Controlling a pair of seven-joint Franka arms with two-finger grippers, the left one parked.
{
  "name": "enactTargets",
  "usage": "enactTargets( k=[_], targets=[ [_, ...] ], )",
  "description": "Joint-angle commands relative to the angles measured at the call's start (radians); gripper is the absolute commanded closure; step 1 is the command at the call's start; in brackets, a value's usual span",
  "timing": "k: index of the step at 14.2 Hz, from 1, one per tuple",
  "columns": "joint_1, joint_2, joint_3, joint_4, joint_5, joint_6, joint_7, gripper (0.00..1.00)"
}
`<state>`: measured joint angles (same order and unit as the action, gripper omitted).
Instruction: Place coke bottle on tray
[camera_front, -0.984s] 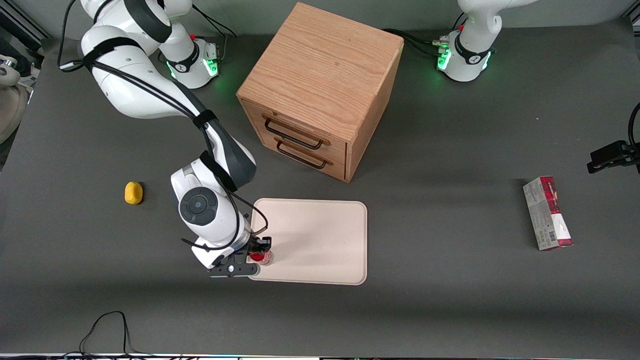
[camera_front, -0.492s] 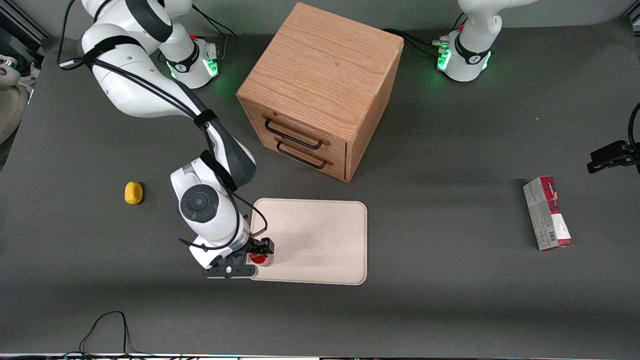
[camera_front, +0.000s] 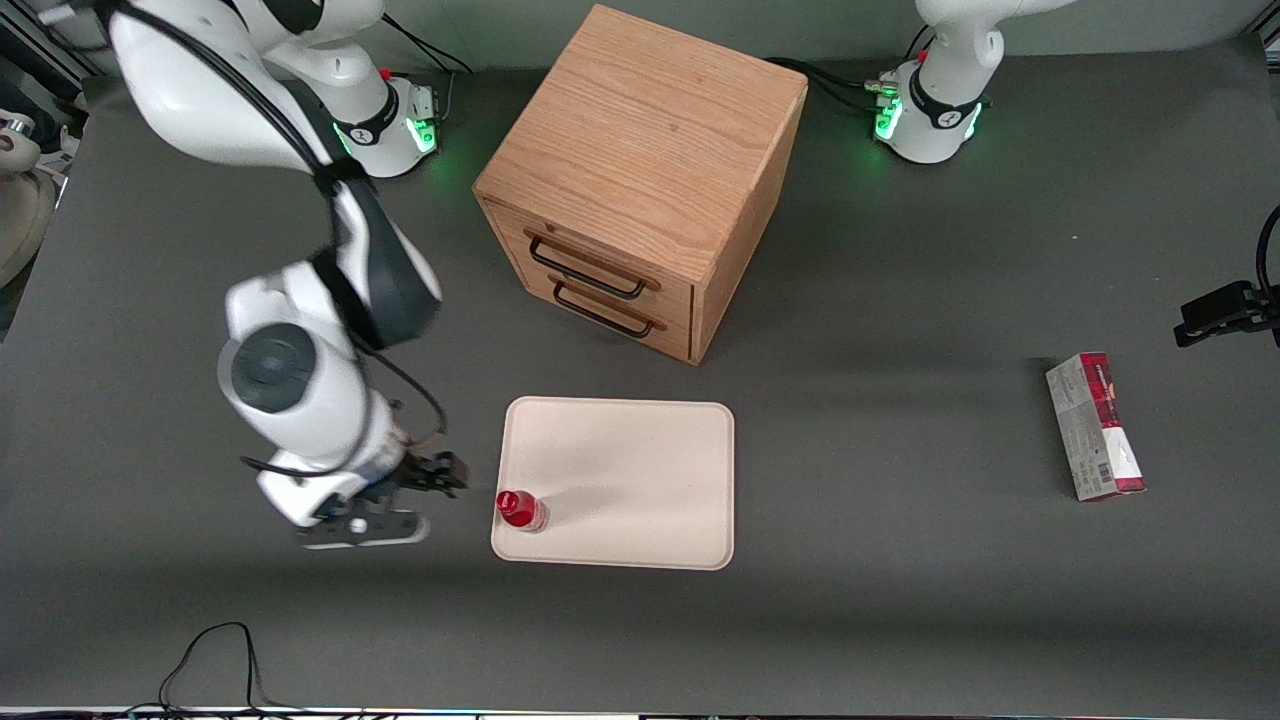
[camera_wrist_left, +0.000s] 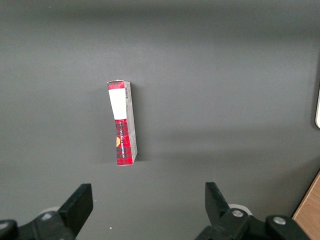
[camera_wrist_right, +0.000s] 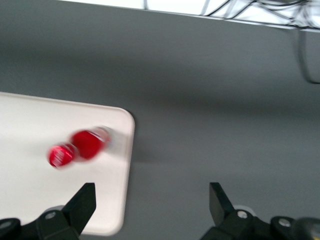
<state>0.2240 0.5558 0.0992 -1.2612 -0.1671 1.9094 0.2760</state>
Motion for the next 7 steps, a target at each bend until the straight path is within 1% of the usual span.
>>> enactTargets(
  k=[1, 3, 5, 7],
  targets=[
    [-0.018, -0.251, -0.084, -0.245, 0.089, -0.016, -0.141, 0.00],
    [-0.044, -0.391, -0.116, -0.355, 0.115, -0.052, -0.182, 0.00],
    [-0.041, -0.485, -0.163, -0.400, 0.170, -0.114, -0.196, 0.00],
    [-0.041, -0.572, -0.188, -0.458, 0.172, -0.196, -0.214, 0.00]
  ],
)
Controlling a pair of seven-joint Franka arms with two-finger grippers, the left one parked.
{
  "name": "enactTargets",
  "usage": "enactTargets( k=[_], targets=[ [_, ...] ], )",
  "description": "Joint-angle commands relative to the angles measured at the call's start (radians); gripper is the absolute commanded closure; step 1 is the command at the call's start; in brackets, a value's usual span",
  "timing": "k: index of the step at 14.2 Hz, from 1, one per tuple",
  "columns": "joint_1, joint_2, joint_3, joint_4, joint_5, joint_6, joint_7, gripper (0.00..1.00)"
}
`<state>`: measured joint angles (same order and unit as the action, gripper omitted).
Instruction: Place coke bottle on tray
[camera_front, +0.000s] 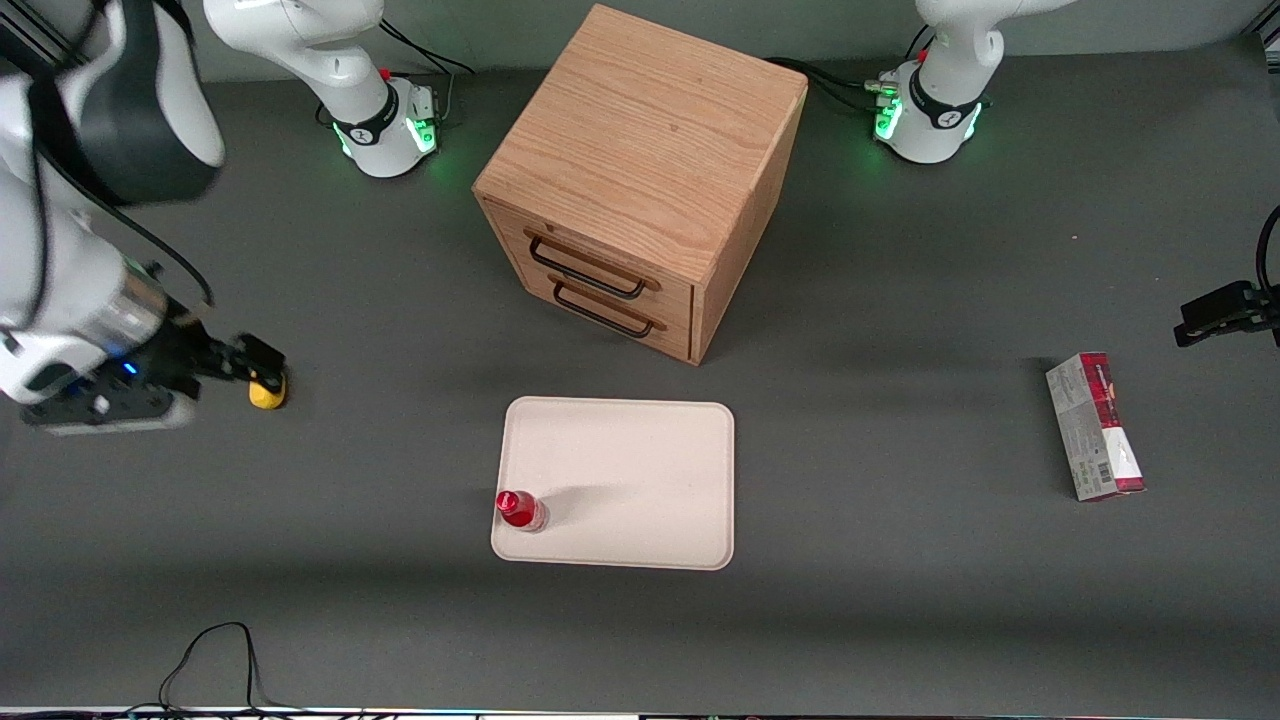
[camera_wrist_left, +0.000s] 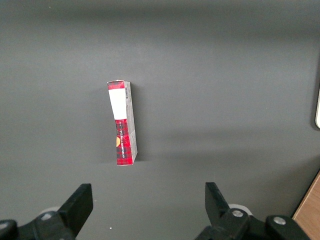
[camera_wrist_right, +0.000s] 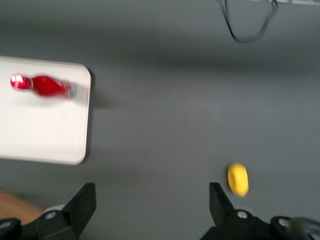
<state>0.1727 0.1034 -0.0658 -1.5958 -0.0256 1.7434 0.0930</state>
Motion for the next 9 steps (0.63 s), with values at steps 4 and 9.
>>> enactTargets(
  k=[4, 9],
  targets=[
    [0.005, -0.228, -0.074, -0.219, 0.036, -0.038, -0.042, 0.00],
    [-0.024, -0.225, -0.075, -0.191, 0.084, -0.093, -0.041, 0.00]
  ],
)
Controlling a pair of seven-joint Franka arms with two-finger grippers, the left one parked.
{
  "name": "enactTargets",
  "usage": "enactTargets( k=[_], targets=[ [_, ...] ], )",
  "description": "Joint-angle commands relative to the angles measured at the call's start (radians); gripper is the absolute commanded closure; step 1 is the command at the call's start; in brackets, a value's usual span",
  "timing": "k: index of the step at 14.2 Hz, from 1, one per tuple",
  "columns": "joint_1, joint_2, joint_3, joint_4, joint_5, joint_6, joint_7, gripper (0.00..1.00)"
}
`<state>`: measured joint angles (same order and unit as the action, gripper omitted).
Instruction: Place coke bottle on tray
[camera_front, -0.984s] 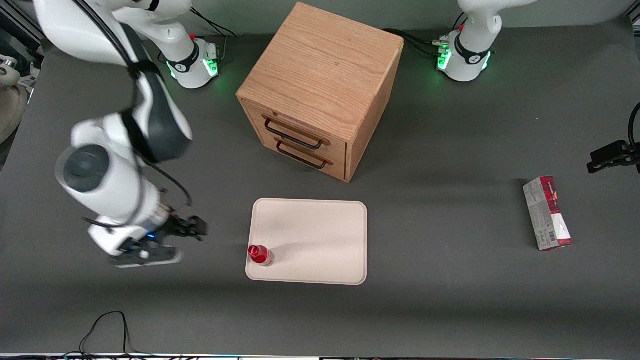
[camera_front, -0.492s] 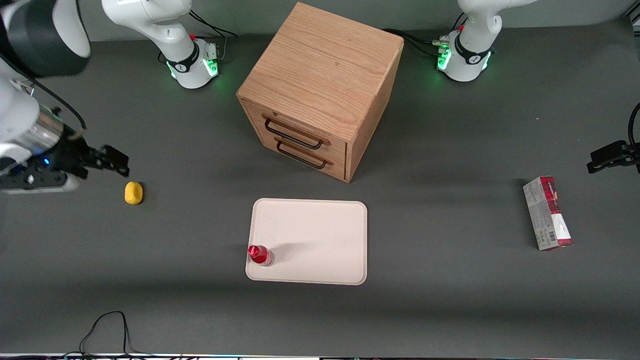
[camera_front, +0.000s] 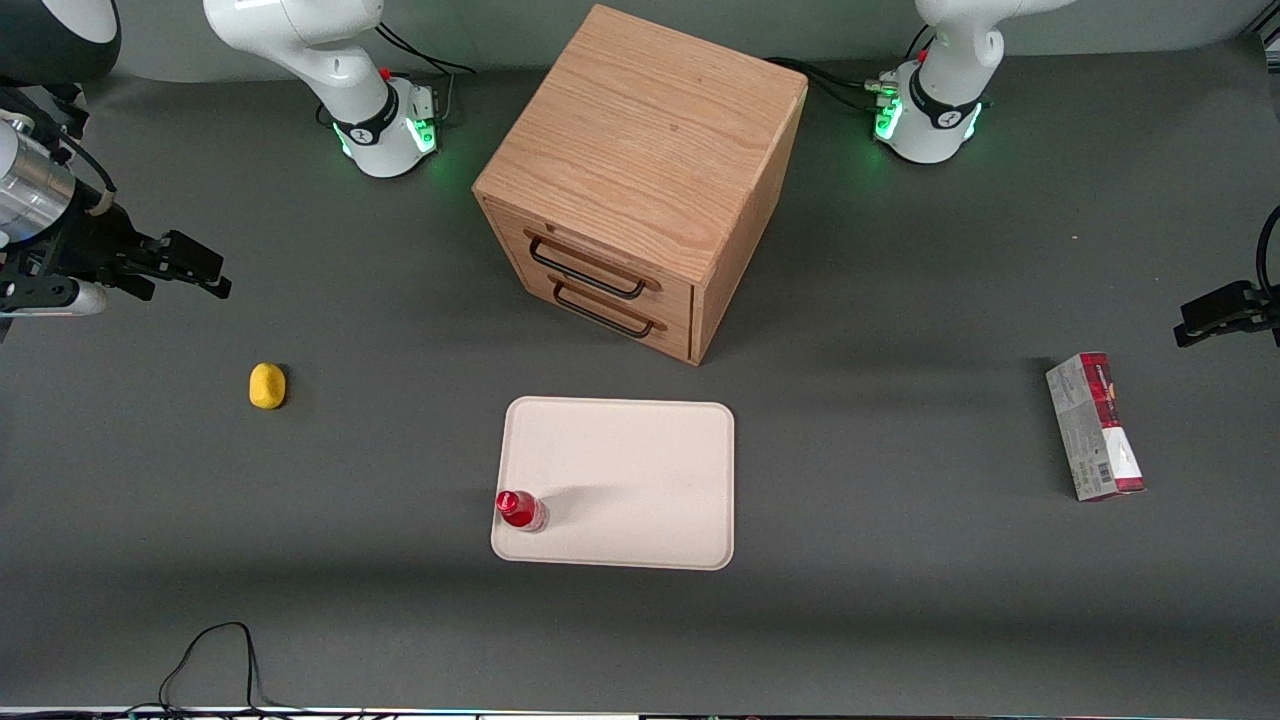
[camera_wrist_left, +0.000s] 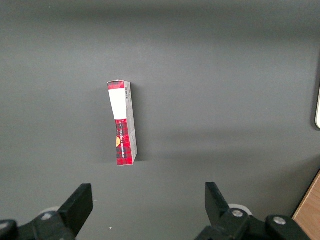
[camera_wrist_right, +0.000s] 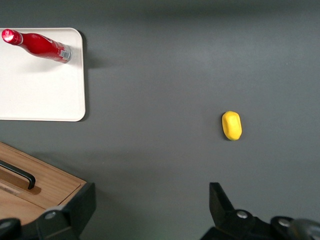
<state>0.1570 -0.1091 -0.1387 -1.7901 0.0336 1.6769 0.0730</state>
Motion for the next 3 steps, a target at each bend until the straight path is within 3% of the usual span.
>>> enactTargets(
  k=[1, 3],
  targets=[
    [-0.008, -0.014, -0.002, 0.003, 0.016, -0.031, -0.019, 0.00],
    [-0.008, -0.012, -0.002, 0.005, 0.006, -0.031, -0.019, 0.00]
  ],
)
